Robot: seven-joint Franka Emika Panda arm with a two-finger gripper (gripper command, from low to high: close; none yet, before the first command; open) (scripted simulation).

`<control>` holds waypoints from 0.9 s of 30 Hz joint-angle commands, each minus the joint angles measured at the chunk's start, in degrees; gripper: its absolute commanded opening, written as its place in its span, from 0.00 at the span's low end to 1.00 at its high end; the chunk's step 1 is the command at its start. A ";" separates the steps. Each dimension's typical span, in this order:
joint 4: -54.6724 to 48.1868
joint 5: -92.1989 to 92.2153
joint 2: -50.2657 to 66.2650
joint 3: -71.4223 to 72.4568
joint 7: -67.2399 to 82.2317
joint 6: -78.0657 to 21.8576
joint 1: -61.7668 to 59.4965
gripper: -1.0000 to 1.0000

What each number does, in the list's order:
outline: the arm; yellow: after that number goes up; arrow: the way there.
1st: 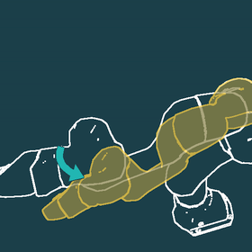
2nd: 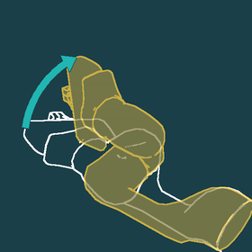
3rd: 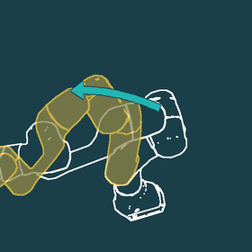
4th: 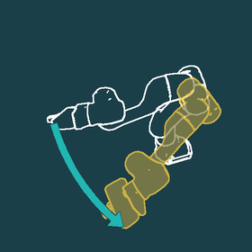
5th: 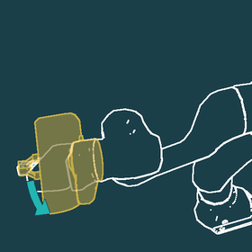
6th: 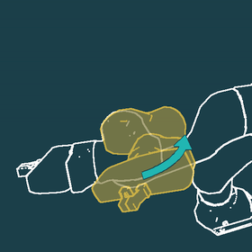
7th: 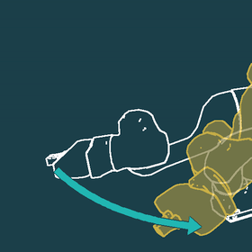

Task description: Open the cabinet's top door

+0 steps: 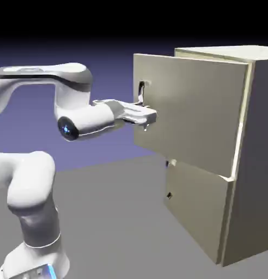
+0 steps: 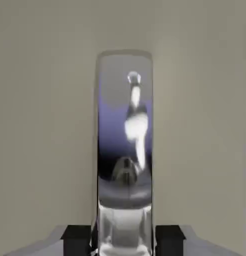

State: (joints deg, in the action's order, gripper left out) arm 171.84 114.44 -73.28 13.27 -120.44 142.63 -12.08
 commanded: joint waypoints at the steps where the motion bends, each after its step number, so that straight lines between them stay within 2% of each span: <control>1: 0.67 -2.45 -0.93 -1.75 -0.88 -1.01 0.25 0.00; 11: 4.20 -27.11 -7.30 -20.31 -7.59 -14.60 -2.74 0.00; 16: 4.49 -24.87 -7.57 -16.58 -8.34 -25.05 -13.05 0.00; 21: 3.88 -22.66 -5.45 -13.61 -7.26 -35.80 -23.07 0.00; 27: 0.43 -35.45 1.56 -26.08 -3.74 -45.41 -24.51 0.00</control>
State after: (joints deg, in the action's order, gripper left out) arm 172.26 79.02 -71.73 -12.82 -124.18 97.28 -36.58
